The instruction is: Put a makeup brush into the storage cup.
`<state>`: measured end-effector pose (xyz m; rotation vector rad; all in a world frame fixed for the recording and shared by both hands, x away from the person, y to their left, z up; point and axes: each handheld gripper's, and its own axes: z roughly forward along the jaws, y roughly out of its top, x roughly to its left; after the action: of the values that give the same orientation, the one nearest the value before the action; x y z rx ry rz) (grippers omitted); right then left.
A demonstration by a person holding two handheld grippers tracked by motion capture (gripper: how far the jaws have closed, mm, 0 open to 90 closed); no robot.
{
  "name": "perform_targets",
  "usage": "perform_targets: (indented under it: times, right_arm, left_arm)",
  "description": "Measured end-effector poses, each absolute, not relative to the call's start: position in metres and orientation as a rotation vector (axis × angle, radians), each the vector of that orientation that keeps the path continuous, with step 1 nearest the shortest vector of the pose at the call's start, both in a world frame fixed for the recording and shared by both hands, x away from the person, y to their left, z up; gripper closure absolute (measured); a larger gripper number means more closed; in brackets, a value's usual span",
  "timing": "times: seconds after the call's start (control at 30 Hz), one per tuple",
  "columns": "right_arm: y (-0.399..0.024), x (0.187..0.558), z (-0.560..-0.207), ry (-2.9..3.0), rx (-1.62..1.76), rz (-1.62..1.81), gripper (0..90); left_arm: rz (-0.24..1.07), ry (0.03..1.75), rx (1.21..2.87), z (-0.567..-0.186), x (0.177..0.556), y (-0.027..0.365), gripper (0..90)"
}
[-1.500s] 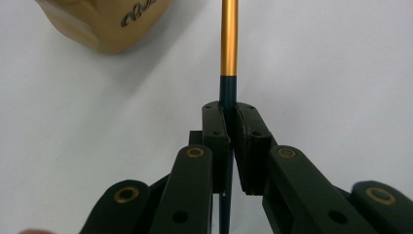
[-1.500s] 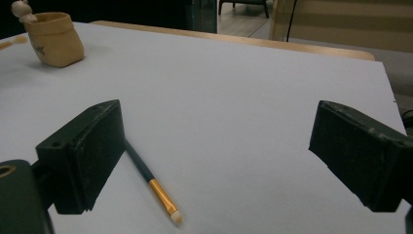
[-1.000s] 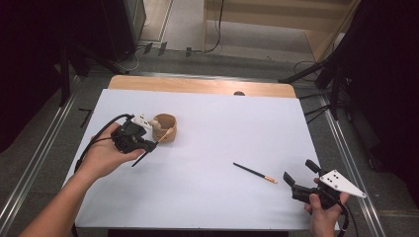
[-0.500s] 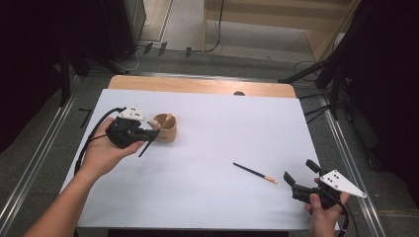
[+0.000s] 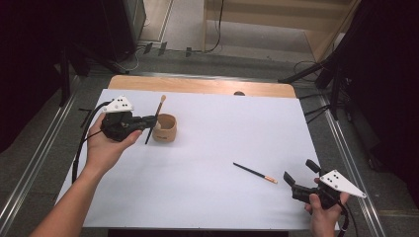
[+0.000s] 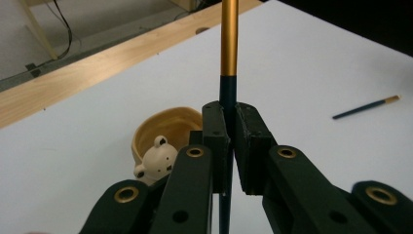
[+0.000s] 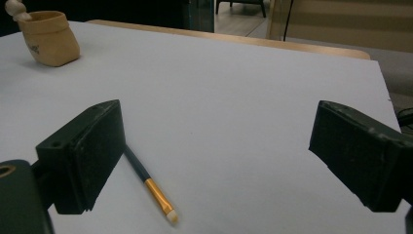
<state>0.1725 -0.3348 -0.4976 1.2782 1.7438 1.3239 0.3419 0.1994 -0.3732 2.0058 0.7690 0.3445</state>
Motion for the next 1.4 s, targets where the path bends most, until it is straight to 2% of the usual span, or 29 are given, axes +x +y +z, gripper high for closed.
perform_targets:
  times: [0.37,0.57,0.87,1.4]
  right_arm:
    - [-0.335,0.172,-0.497,1.739,1.278,1.323,6.8]
    - [-0.336,0.172,-0.497,1.74,1.28,1.321,6.8]
    - [-0.336,0.172,-0.497,1.74,1.279,1.321,6.8]
    - [-0.338,0.17,-0.497,1.732,1.284,1.321,6.8]
  left_arm:
    - [0.466,0.752,1.809,-0.368,0.342,0.202,85.1]
    - [0.465,0.768,1.726,-0.372,0.343,0.204,85.1]
    - [0.544,0.705,1.607,-0.376,0.347,0.2,85.1]
    - [0.532,0.753,1.522,-0.392,0.359,0.186,85.1]
